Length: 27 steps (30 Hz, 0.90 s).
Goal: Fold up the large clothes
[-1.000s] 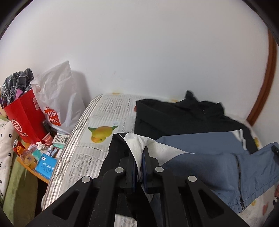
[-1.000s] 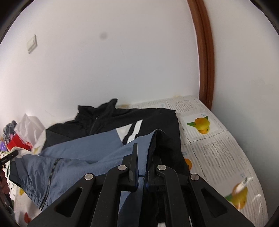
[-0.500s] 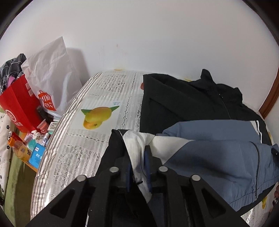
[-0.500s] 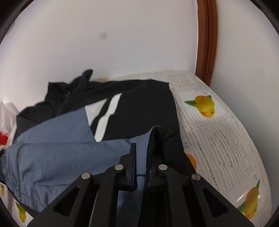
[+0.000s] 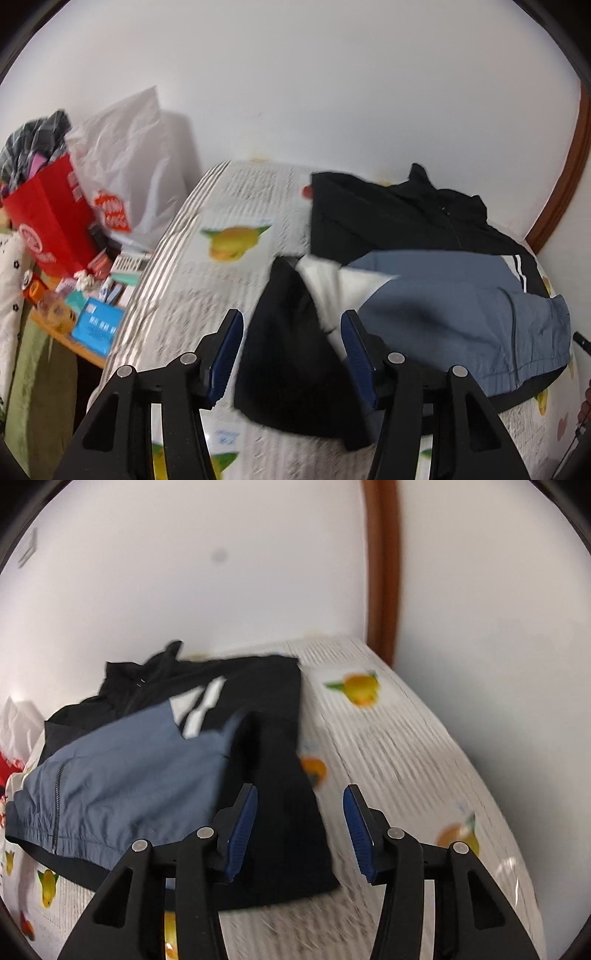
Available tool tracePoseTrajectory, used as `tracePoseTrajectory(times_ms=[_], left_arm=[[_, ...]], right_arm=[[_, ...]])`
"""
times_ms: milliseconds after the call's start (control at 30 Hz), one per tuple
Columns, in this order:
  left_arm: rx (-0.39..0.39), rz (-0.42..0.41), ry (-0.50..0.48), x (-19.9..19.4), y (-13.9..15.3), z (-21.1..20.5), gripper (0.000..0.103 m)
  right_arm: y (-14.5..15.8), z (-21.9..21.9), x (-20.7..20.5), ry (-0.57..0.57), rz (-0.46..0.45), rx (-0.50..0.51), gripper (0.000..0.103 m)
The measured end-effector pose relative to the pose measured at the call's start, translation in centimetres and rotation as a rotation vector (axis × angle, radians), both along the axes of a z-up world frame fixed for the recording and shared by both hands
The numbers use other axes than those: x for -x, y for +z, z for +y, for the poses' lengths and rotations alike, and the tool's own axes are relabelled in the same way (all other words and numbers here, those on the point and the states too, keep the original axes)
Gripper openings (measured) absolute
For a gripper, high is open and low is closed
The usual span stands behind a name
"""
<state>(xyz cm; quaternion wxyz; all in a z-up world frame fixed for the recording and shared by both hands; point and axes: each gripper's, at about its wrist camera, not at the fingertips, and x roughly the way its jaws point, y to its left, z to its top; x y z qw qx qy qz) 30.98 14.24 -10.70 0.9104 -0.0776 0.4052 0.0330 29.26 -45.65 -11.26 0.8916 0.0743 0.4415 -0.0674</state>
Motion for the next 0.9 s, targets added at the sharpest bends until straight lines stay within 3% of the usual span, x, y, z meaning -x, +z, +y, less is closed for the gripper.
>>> tracePoseTrajectory(times_ms=[167,400,467,533,567,633,700,900], left_arm=[[0.036,0.051,0.035,1.3,-2.0,2.6,0.052],[0.099,0.118,-0.014,1.0,-5.1,2.5,0.052],[0.113,0.125,-0.034,0.8,-5.6,2.1,0.047],[0.101,0.127,-0.041,0.7,-5.7,1.5,0.027],[0.108,0.127,-0.041,0.8,-5.7,1.5,0.025],[0.129,0.127,-0.040,1.0,-5.5,1.5,0.016],[0.150,0.119,-0.048,1.5,-5.2,1.7,0.012],[0.116,0.106,-0.048,4.5,-4.1,1.8,0.010]], right_arm=[[-2.6,-0.3,0.8,0.019,0.078,-0.105,0.048],[-4.0,0.3,0.0,0.024,0.097,-0.111,0.048],[-4.4,0.4,-0.4,0.031,0.109,-0.099,0.047],[-4.8,0.5,-0.7,0.042,0.117,-0.095,0.037],[-4.8,0.6,-0.7,0.048,0.115,-0.096,0.033],[-4.6,1.0,-0.6,0.065,0.107,-0.078,0.015],[-4.3,1.0,-0.3,0.076,0.098,-0.078,0.010],[-3.0,1.5,1.4,0.111,0.089,-0.076,0.007]])
